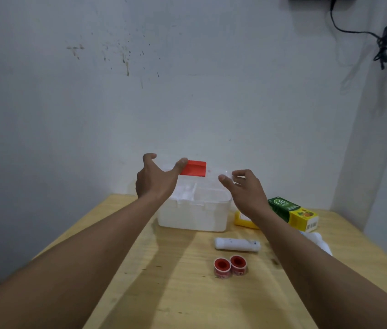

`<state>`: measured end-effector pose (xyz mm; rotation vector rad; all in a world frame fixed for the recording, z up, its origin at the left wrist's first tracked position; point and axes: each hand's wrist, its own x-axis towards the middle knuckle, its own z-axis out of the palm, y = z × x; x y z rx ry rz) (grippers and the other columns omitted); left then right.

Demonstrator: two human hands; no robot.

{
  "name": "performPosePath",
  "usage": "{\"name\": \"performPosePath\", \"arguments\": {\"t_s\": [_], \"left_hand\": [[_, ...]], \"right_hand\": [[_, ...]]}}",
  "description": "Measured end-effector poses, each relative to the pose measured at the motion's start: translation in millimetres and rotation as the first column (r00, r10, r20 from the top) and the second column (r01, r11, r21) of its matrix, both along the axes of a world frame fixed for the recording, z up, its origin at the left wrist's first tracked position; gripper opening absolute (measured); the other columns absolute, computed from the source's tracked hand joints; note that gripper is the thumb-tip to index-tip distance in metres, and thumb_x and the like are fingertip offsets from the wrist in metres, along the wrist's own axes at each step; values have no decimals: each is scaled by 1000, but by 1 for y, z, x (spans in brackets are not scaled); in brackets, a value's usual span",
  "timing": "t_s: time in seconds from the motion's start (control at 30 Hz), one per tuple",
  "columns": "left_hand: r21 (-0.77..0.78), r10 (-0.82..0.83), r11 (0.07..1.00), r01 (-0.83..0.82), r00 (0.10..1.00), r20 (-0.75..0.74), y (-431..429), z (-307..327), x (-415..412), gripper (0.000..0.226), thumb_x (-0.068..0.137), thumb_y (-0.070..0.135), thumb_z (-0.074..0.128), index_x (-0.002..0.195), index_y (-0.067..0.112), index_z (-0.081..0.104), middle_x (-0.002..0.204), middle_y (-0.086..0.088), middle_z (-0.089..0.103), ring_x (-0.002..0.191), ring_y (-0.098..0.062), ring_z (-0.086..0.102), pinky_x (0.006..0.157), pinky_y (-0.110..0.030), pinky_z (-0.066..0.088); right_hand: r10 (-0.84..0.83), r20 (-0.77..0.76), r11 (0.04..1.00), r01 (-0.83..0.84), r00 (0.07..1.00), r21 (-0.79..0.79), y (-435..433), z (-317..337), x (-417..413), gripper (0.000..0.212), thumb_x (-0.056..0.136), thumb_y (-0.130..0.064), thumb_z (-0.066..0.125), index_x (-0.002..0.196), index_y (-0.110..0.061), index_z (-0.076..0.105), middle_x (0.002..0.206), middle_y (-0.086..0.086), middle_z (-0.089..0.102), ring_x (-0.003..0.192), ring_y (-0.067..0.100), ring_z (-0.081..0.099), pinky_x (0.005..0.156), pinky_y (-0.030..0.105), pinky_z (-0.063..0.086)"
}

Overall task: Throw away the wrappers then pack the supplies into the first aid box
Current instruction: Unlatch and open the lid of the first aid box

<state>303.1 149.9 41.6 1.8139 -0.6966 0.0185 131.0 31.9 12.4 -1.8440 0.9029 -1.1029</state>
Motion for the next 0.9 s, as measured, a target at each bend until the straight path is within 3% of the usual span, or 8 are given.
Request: {"name": "performPosePath", "arguments": {"t_s": [0.13, 0.2, 0.3, 0.43, 0.57, 0.63, 0.73, 0.9], "left_hand": [[-169, -74, 985, 42, 980, -185, -7, 15, 11, 53, 93, 40, 53, 139, 19, 39, 134, -6, 55, 106, -22, 49, 87, -33, 35], [-182, -83, 982, 48, 979, -189, -9, 17, 19, 51, 89, 26, 57, 138, 15, 47, 134, -4, 56, 115, -23, 51, 91, -31, 38], [-178, -61, 983, 34, 987, -149, -14, 16, 29, 48, 82, 14, 58, 130, 15, 62, 130, -1, 63, 118, -22, 56, 94, -28, 44], [-215, -104, 974, 73, 986, -134, -23, 13, 39, 51, 81, 10, 56, 131, 21, 62, 132, 2, 62, 120, -19, 55, 97, -29, 44], [-211, -223, 957, 198, 969, -104, -30, 11, 44, 65, 83, 8, 58, 144, 30, 48, 139, -4, 54, 119, -17, 51, 89, -26, 37], [-220, -273, 944, 245, 956, -110, -34, 12, 46, 72, 84, 6, 57, 149, 32, 39, 146, -8, 47, 130, -18, 46, 92, -27, 34], [-218, -282, 942, 254, 953, -109, -41, 13, 49, 75, 87, 6, 56, 154, 27, 29, 151, -7, 42, 135, -22, 43, 91, -29, 36], [-171, -247, 958, 230, 966, -81, -47, 8, 56, 70, 84, 9, 58, 150, 20, 38, 151, -3, 44, 135, -21, 44, 99, -31, 38]], "right_hand": [[-17, 88, 1000, 17, 996, 4, 1, 14, 5, 55, 85, -58, 63, 121, -18, 52, 122, 0, 58, 113, 17, 58, 90, 33, 47], [28, 76, 999, -30, 997, 23, 1, 18, 7, 52, 91, -53, 59, 129, -21, 45, 132, 5, 53, 113, 18, 54, 87, 32, 44], [125, 28, 990, -127, 992, 60, -1, 21, 10, 53, 97, -36, 57, 142, -30, 30, 148, 14, 41, 131, 25, 45, 98, 37, 41], [188, -21, 982, -187, 982, 33, -7, 21, 13, 72, 99, -14, 54, 155, -33, 13, 154, 8, 36, 136, 22, 39, 101, 35, 37], [141, -72, 990, -142, 987, -2, -19, 21, 19, 79, 97, -18, 54, 156, -40, 8, 158, 9, 25, 142, 28, 33, 112, 46, 31], [134, -83, 991, -133, 988, 8, -23, 21, 22, 79, 98, -20, 53, 156, -41, 4, 159, 9, 21, 141, 30, 34, 113, 46, 29], [125, -52, 992, -125, 991, 4, -29, 21, 26, 79, 97, -16, 54, 157, -33, 6, 160, 9, 21, 143, 29, 33, 111, 43, 31], [86, -91, 996, -88, 992, -12, -37, 11, 29, 76, 95, -14, 55, 157, -28, 14, 159, 5, 26, 141, 25, 36, 109, 39, 36]]}}
